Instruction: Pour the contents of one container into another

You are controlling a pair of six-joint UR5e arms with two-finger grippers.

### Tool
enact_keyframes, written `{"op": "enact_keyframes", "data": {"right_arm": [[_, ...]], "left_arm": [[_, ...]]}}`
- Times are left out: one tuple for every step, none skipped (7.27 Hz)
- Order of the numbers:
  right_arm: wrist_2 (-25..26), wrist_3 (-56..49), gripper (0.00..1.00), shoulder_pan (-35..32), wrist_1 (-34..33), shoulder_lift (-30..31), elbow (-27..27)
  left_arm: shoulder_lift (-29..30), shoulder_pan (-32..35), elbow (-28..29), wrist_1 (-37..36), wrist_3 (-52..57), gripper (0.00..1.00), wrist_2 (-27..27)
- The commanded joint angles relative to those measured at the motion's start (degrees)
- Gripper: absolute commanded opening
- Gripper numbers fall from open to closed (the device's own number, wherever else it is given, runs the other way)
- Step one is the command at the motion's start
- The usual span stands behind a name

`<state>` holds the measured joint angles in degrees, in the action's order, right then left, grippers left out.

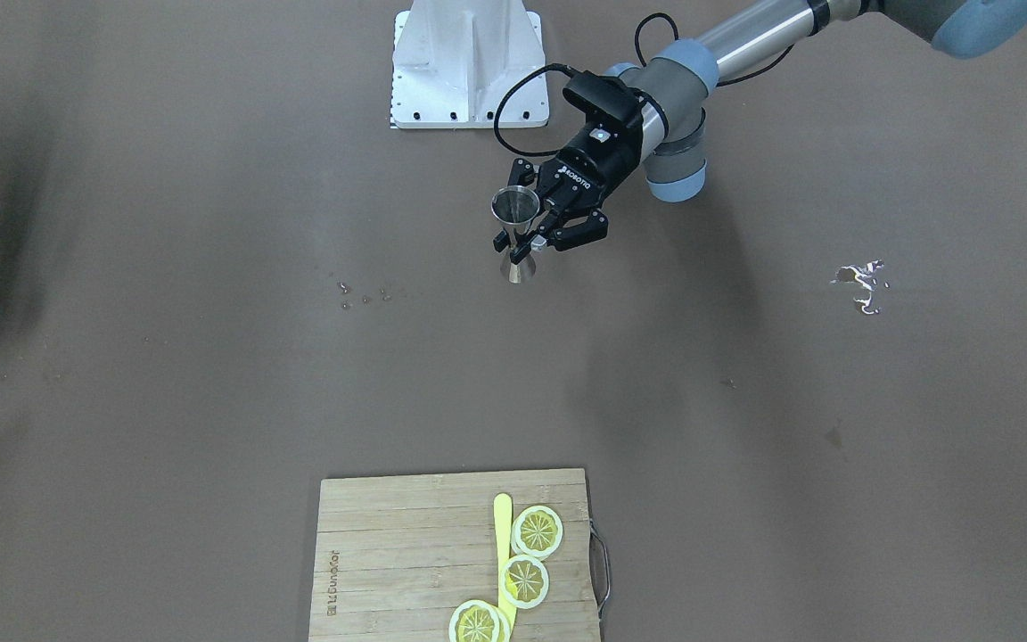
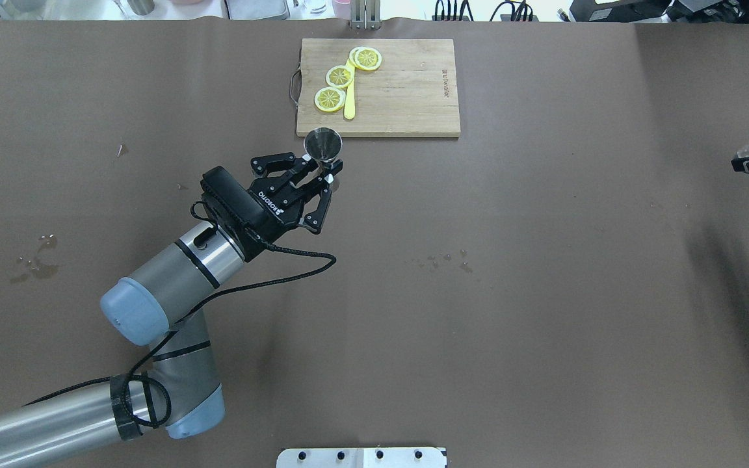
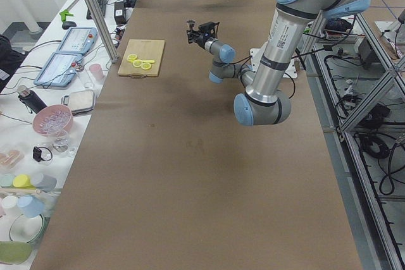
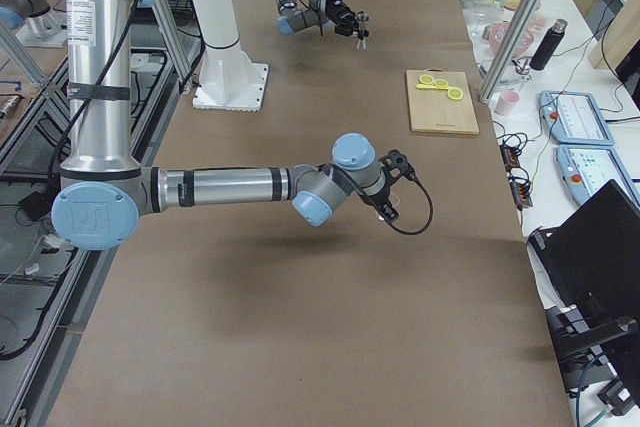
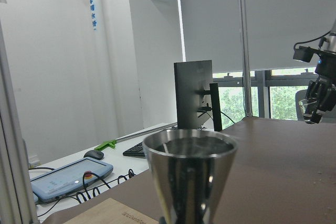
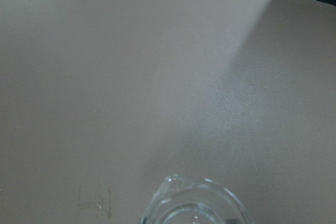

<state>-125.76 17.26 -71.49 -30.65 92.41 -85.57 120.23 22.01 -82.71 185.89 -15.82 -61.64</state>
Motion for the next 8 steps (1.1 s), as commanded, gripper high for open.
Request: {"op": "enact_keyframes", "data": {"right_arm": [[-0.01, 1.55, 0.00, 0.81, 5.87, -0.39, 3.22], [0.68, 1.46, 0.00, 2.48, 8.04, -0.73, 3.22], [2.43, 1.80, 0.00, 4.32, 10.94, -0.65, 4.26], [2.62, 1.63, 0.00, 5.73, 11.49, -0.74, 4.54], [3.75, 1.55, 0.00, 7.05, 11.49, -0.74, 4.45], [4.55, 1.54, 0.00, 8.37, 12.02, -0.74, 4.54], [6.47, 1.63, 0.00, 10.03, 13.15, -0.74, 4.97], [7.01, 1.89, 0.00, 10.83, 13.16, -0.74, 5.06]], "left_arm": [[-0.70, -0.82, -0.17, -0.01, -2.97, 0.00, 6.07], [-1.40, -0.83, -0.17, -0.01, -3.60, 0.00, 8.71], [-1.67, -0.91, -0.08, -0.18, -5.43, 0.00, 12.73], [-2.54, -1.44, -0.17, -0.97, -6.58, 0.00, 16.95], [-3.51, -1.53, -0.17, -1.84, -8.42, 0.00, 19.69], [-4.91, -1.44, -0.25, -4.11, -11.31, 0.00, 20.94], [-6.31, -1.01, -0.34, -6.05, -13.86, 0.00, 22.60], [-7.55, -0.65, -0.60, -7.64, -15.89, 0.00, 24.18]]}}
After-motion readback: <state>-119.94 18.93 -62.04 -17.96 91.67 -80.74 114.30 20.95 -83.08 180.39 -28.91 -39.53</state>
